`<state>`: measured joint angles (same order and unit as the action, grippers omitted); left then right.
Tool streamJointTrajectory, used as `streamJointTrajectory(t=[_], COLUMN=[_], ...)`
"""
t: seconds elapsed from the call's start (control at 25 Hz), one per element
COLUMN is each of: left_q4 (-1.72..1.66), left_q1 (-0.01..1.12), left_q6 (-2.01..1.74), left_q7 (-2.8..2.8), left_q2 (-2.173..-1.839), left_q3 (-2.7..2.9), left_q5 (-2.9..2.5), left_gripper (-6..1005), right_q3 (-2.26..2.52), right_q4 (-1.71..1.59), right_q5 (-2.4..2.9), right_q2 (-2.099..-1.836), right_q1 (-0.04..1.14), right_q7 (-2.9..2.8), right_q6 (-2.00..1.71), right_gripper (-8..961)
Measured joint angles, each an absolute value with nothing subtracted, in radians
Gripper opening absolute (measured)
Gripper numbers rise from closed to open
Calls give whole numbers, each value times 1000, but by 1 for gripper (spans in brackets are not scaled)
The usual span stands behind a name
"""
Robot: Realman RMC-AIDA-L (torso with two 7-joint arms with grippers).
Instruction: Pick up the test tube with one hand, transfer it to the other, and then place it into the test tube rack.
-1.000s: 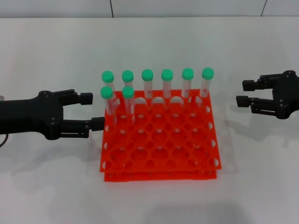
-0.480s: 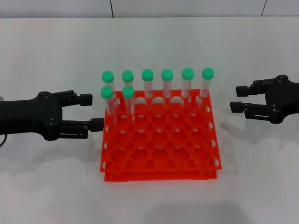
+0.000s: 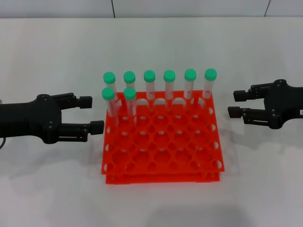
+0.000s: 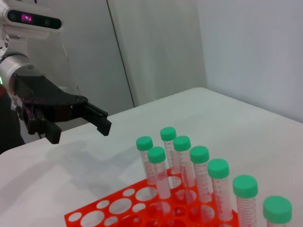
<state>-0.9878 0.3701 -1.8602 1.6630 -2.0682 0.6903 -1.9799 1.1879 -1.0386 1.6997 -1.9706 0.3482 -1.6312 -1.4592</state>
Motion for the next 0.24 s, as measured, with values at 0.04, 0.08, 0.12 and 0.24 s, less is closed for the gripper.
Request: streamJointTrajectory(t=[0.04, 0.08, 0.12, 0.24], left_q4=[-988, -988, -988, -988], left_q1=[370, 372, 373, 375], left_q6=[-1860, -1860, -1860, -1860], left_q7=[1663, 1663, 1663, 1664], left_q2=[-2068, -2068, -2068, -2068], left_q3=[690, 690, 690, 691], left_q5=[-1980, -1980, -1981, -1979], left_gripper=[890, 890, 890, 890], right_q3=[1188, 1187, 1187, 1188], right_q4=[-1039, -1039, -1039, -1038], right_q5=[1700, 1700, 1700, 1700], right_q2=[-1972, -1972, -1973, -1974], right_q1=[348, 348, 348, 348], right_q7=[-1631, -1631, -1631, -1630], right_q6=[-1460, -1460, -1460, -1460], right_gripper=[453, 453, 453, 453])
